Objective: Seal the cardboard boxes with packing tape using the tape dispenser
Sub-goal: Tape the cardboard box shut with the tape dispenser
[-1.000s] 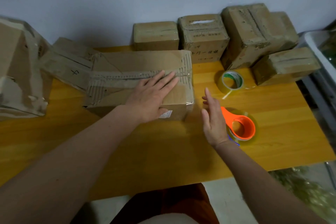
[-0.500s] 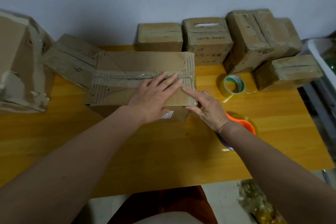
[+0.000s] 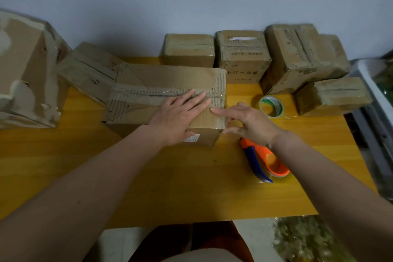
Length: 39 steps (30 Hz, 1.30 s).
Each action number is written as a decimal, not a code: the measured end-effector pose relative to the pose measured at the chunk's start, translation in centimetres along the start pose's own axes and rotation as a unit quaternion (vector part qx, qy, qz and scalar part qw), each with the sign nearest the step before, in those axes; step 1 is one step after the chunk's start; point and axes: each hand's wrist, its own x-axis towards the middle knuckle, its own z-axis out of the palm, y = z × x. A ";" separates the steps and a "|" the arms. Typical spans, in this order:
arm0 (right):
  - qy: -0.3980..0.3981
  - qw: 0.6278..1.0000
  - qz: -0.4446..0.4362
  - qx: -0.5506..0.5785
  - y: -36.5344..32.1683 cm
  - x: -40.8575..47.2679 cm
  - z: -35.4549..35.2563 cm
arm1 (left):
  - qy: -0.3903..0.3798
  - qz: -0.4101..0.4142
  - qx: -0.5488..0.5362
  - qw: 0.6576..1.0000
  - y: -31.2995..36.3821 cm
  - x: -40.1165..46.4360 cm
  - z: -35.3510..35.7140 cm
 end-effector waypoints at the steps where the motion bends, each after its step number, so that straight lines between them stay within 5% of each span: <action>1: 0.012 1.000 -0.009 -0.016 0.1 0.3 0.1 | 0.001 -0.001 0.002 1.000 0.0 0.0 0.0; 4: 0.062 0.998 0.007 0.007 -0.3 0.3 1.6 | 0.004 -0.006 0.009 1.000 0.2 0.1 0.1; 8: 0.123 0.974 0.137 0.136 -2.5 0.1 4.5 | 0.005 -0.017 0.001 1.000 0.5 0.2 0.1; 13: 0.009 0.977 0.151 0.151 -2.9 -0.7 0.8 | 0.003 -0.069 -0.033 0.997 3.1 -0.1 -0.6; 15: 0.046 0.968 0.171 0.176 -2.8 -1.4 -0.9 | 0.010 -0.095 -0.058 0.994 5.0 -0.4 -0.4; 18: 0.188 0.886 0.314 0.285 -2.3 -0.9 -1.4 | -0.007 -0.076 -0.116 0.990 7.6 -0.7 -0.6; 20: 0.160 0.842 0.369 0.361 -2.5 0.2 -1.0 | 0.003 -0.070 -0.162 0.984 8.4 -1.3 -1.3; 22: 0.124 0.821 0.389 0.398 -3.2 0.8 -0.5 | 0.086 -0.160 -0.163 0.970 8.0 -2.7 -1.5; 24: 0.122 0.824 0.387 0.396 -3.9 0.8 0.4 | 0.153 -0.338 -0.152 0.916 6.3 -4.7 -1.0; 27: 0.122 0.836 0.370 0.385 -5.4 0.6 2.1 | 0.151 -0.537 -0.269 0.786 2.9 -8.6 0.0; 29: 0.119 0.838 0.355 0.397 -6.8 0.8 3.1 | 0.150 -0.575 -0.336 0.731 1.1 -10.9 0.3; 39: -0.006 0.818 0.314 0.483 -15.7 6.2 8.6 | 0.257 -0.630 -0.427 0.596 -5.6 -22.2 3.7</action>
